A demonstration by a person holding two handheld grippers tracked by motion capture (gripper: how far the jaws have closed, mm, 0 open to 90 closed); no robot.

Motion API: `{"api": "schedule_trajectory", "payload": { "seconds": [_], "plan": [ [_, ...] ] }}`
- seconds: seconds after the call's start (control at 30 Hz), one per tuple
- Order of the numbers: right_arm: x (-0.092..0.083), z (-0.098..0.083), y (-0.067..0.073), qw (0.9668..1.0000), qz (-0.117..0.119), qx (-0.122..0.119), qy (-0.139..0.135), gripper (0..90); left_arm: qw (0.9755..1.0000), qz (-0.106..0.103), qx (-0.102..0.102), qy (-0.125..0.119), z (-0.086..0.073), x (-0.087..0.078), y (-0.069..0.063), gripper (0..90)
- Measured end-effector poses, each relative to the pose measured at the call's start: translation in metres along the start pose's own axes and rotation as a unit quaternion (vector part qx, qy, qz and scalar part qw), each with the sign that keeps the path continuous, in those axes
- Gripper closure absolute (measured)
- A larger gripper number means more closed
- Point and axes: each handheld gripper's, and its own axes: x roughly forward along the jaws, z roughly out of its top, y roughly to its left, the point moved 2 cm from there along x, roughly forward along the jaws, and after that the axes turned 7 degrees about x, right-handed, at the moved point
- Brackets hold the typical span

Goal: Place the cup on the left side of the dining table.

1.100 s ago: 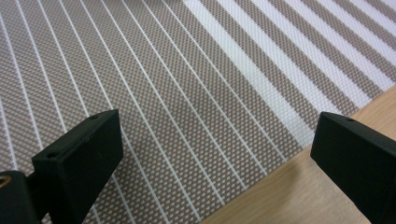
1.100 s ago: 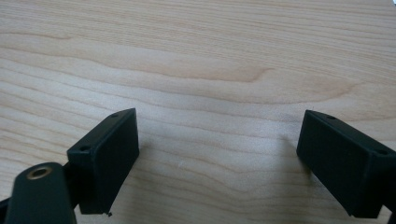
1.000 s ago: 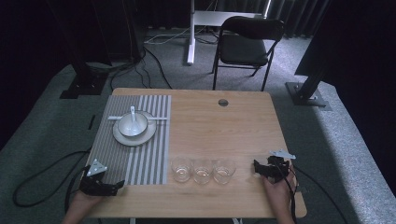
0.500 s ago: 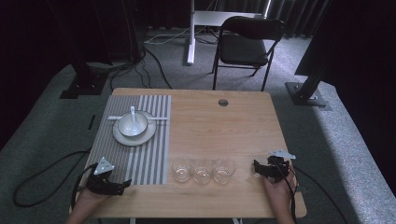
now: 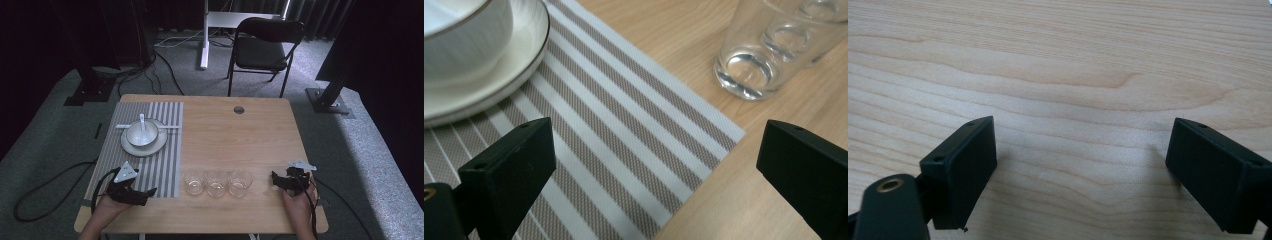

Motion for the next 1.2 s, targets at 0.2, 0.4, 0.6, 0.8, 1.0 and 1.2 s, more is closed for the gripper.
{"api": "schedule_trajectory", "payload": {
  "seconds": [0.2, 0.4, 0.6, 0.8, 1.0, 1.2],
  "plan": [
    [0.0, 0.0, 0.0, 1.0, 0.0, 0.0, 0.0, 12.5, 0.9998, -0.004, 0.017, -0.004, 0.017, 0.007, -0.005, 2.8],
    [0.0, 0.0, 0.0, 1.0, 0.0, 0.0, 0.0, 12.4, 0.9991, -0.022, 0.034, -0.013, 0.036, 0.012, -0.013, 2.9],
    [0.0, 0.0, 0.0, 1.0, 0.0, 0.0, 0.0, 12.4, 0.9977, -0.036, 0.055, -0.017, 0.054, 0.016, -0.021, 2.9],
    [0.0, 0.0, 0.0, 1.0, 0.0, 0.0, 0.0, 12.4, 0.9957, -0.051, 0.069, -0.034, 0.073, 0.019, -0.029, 3.3],
    [0.0, 0.0, 0.0, 1.0, 0.0, -0.001, 0.0, 12.4, 0.9932, -0.062, 0.09, -0.041, 0.094, 0.025, -0.04, 3.3],
    [0.0, 0.0, 0.0, 1.0, 0.0, -0.001, 0.0, 12.4, 0.9902, -0.081, 0.105, -0.046, 0.111, 0.029, -0.048, 3.3]
  ]
}}
